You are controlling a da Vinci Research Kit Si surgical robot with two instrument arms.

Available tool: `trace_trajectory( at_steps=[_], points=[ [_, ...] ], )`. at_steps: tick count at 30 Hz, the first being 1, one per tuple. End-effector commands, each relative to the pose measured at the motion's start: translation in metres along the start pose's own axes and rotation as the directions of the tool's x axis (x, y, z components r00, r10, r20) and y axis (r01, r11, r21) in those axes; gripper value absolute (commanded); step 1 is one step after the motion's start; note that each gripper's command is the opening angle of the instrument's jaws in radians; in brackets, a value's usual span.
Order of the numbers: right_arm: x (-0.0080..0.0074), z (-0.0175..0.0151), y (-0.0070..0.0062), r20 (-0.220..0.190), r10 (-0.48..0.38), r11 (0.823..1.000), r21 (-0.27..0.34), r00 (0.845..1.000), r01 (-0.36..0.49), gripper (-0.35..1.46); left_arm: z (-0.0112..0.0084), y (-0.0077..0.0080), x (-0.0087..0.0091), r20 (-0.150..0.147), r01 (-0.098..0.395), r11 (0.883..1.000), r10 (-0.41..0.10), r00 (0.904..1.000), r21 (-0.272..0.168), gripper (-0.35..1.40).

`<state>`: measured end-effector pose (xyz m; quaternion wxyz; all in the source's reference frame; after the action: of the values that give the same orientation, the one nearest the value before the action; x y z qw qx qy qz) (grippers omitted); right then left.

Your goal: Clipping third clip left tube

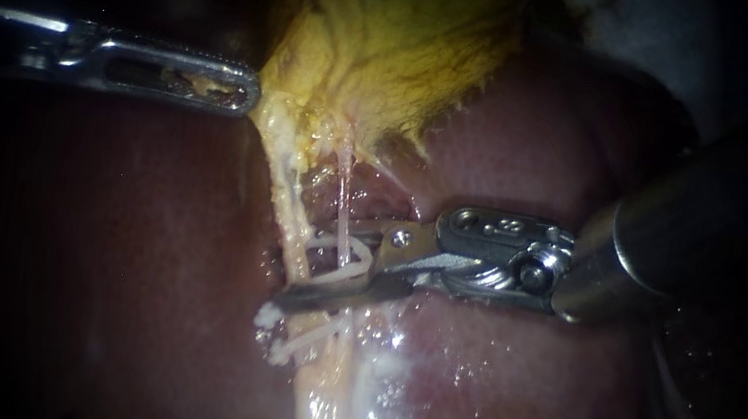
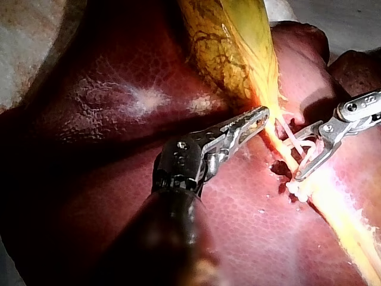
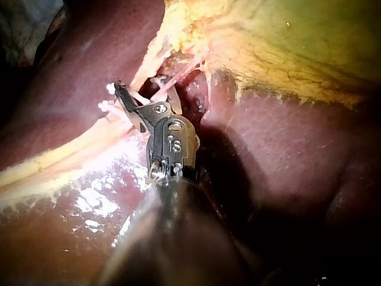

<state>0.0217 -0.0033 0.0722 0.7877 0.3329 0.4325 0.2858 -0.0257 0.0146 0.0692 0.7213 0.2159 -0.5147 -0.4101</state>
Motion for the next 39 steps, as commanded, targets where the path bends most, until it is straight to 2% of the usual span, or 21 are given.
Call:
trace_trajectory(
  at_steps=[1, 7, 21, 25, 32, 36, 39],
  points=[
    [0.0, -0.0001, 0.0, 0.0, 0.0, 1.0, 0.001, 1.0, 0.0, 0.5, 0.0, 0.0, 0.0, 0.0, 0.0, 1.0, 0.0, 1.0, 0.0, -0.35],
    [-0.0007, -0.0012, 0.0002, 0.003, -0.004, 1.0, 0.007, 1.0, 0.004, 0.51, -0.0001, 0.0, 0.0, 0.001, 0.0, 1.0, 0.0, 1.0, -0.003, -0.35],
    [-0.0026, -0.0068, 0.0019, 0.015, -0.02, 0.999, 0.037, 1.0, 0.019, 0.53, -0.0001, 0.0001, 0.0, 0.001, 0.0, 1.0, 0.0, 1.0, -0.002, -0.35],
    [-0.0022, -0.0079, 0.002, -0.005, -0.041, 0.998, 0.056, 0.999, 0.041, 0.53, -0.0001, 0.0001, 0.0, 0.001, 0.0, 1.0, 0.0, 1.0, -0.002, -0.35],
    [-0.0008, -0.0091, 0.0013, -0.032, -0.068, 0.978, 0.195, 0.997, 0.073, 0.53, -0.0001, 0.0001, 0.0, 0.001, 0.0, 1.0, 0.0, 1.0, -0.002, -0.35],
    [-0.0001, -0.0091, 0.0007, -0.071, -0.085, 0.968, 0.231, 0.994, 0.1, 0.53, -0.0001, 0.0001, 0.0, 0.001, 0.0, 1.0, 0.0, 1.0, -0.002, -0.35],
    [0.0006, -0.0087, 0.0003, -0.085, -0.097, 0.963, 0.243, 0.992, 0.115, 0.53, -0.0001, 0.0001, 0.0, 0.001, 0.0, 1.0, 0.0, 1.0, -0.002, -0.35]
  ],
)
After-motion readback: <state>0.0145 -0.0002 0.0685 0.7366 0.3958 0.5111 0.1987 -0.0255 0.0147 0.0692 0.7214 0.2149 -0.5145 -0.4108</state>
